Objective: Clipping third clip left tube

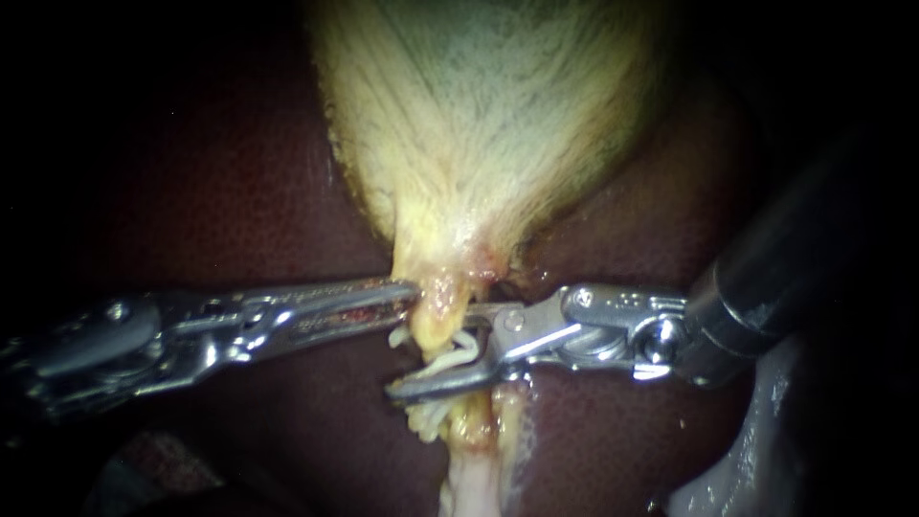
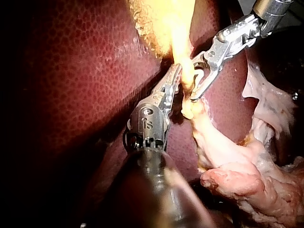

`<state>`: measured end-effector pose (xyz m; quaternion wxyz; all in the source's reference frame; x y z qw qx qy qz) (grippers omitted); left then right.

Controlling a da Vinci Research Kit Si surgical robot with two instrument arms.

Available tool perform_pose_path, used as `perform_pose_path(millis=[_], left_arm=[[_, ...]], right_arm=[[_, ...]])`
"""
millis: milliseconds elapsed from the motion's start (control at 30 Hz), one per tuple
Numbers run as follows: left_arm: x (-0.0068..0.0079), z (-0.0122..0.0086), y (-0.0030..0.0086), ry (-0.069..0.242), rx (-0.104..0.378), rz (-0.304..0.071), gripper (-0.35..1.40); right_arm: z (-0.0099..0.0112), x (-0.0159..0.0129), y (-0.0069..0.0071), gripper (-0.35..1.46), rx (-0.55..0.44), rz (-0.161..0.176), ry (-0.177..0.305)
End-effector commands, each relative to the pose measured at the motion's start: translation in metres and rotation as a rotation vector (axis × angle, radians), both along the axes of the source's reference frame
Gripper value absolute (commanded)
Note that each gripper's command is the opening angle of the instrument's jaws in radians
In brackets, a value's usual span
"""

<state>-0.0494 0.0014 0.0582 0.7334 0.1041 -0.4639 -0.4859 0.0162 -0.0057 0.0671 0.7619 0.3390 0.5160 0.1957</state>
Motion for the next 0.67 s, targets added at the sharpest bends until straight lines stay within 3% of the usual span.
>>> perform_pose_path(millis=[33,100,667], left_arm=[[0.0,0.0,0.0,0.0,0.0,0.0,-0.35],[0.0,0.0001,0.0,0.0,0.0,0.0,-0.35],[-0.0002,0.0003,0.0002,0.0,0.0,0.0,-0.35]], right_arm=[[0.0001,-0.0002,0.0,-0.1,0.0,-0.002,0.001],[0.0003,-0.0008,0.0001,-0.35,0.005,-0.002,0.0],[0.0009,-0.0013,0.0002,-0.35,0.009,0.001,0.001]])
